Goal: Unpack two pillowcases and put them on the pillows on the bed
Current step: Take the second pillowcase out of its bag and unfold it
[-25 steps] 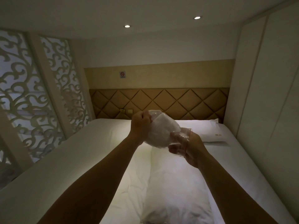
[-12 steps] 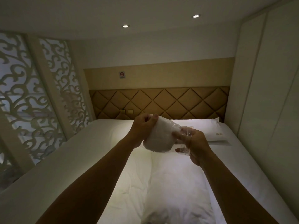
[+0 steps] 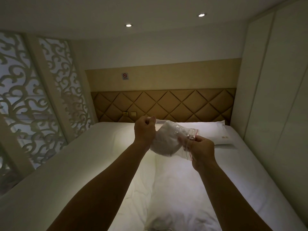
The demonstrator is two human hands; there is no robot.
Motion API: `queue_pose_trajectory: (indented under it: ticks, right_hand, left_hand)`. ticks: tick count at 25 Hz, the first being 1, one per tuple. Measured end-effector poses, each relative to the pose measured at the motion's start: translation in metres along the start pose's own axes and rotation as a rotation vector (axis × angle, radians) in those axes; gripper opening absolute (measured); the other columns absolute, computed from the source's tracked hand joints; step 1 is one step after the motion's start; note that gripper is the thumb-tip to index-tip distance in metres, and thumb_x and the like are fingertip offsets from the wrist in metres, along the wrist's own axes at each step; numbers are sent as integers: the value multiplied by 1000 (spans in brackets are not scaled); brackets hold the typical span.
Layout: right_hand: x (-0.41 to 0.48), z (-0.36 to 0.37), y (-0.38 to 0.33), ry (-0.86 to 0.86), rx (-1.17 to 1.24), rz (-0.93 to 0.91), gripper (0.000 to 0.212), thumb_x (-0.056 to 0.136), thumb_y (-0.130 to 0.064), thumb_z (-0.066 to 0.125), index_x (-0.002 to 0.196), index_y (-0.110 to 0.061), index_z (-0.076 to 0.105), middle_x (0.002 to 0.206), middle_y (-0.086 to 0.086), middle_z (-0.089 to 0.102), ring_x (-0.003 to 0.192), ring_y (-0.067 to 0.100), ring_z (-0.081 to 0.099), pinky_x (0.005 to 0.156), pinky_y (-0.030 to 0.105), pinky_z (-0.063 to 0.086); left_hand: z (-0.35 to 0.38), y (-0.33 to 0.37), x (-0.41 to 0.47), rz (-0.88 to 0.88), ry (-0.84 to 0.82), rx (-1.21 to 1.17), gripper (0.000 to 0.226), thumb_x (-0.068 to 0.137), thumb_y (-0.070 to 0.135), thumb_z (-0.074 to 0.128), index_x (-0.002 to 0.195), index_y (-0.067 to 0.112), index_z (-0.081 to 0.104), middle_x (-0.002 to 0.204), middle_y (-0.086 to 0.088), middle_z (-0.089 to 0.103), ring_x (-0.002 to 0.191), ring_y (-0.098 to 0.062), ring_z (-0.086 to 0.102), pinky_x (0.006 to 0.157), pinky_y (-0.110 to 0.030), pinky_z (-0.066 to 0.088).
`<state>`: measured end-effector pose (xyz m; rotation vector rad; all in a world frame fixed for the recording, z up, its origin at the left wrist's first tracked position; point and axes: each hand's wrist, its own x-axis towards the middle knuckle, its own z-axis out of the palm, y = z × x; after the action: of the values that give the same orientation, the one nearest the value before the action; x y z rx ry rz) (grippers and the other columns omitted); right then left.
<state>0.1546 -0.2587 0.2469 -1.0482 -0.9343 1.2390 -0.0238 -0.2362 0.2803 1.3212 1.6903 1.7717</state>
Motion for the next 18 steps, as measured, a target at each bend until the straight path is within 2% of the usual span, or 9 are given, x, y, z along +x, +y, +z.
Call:
queue_pose_trajectory:
  ticks: [2,4,6,8,11,13,18]
  right_hand:
    - [-2,-4,5,49,0,-35,20,74,-17,85,86,-8,72,89,11,73,90,29,67,78,36,58]
    - [-7,-10,5,105,81,-55,17,76,-15,81,87,-10,70,90,11,72,92,30,68,77,35,58]
    - [-7,-21,5,121,286,-4,24,77,-12,78,97,-5,68,101,13,70,97,31,68,81,38,59]
    - [-2,-30,3,79,458,58,32,81,-11,75,110,-4,64,112,16,68,102,31,69,87,43,58]
    - [7,-27,3,10,501,126,34,89,-12,69,120,-6,58,117,17,66,106,35,67,89,51,56]
    - [11,-23,5,13,529,149,33,91,-10,66,121,-6,57,118,18,65,105,38,66,88,54,56]
    - [21,-29,27,57,572,217,34,92,-6,62,124,-7,52,123,22,60,108,40,63,91,55,54]
  left_hand:
    - [0,-5,4,-72,72,-78,28,98,26,55,75,9,57,70,-8,56,66,-19,57,64,-35,59]
    - [-7,-8,11,-179,147,-190,27,100,26,51,88,2,59,75,-11,57,64,-17,58,61,-37,62]
    - [-18,-11,19,-259,215,-256,30,103,27,44,103,0,58,81,-14,58,66,-19,61,60,-39,62]
    - [-23,-12,22,-242,216,-240,31,104,30,40,107,3,55,84,-13,59,64,-19,63,54,-33,61]
    - [-23,-12,24,-119,122,-124,35,103,40,39,102,8,53,80,-10,58,57,-17,58,44,-24,50]
    - [-27,-20,31,-92,51,-61,35,101,44,42,97,11,52,78,-9,55,61,-18,52,45,-24,43]
    - [-64,-64,47,-214,36,13,37,98,47,43,75,17,46,70,-6,43,59,-15,39,49,-25,33]
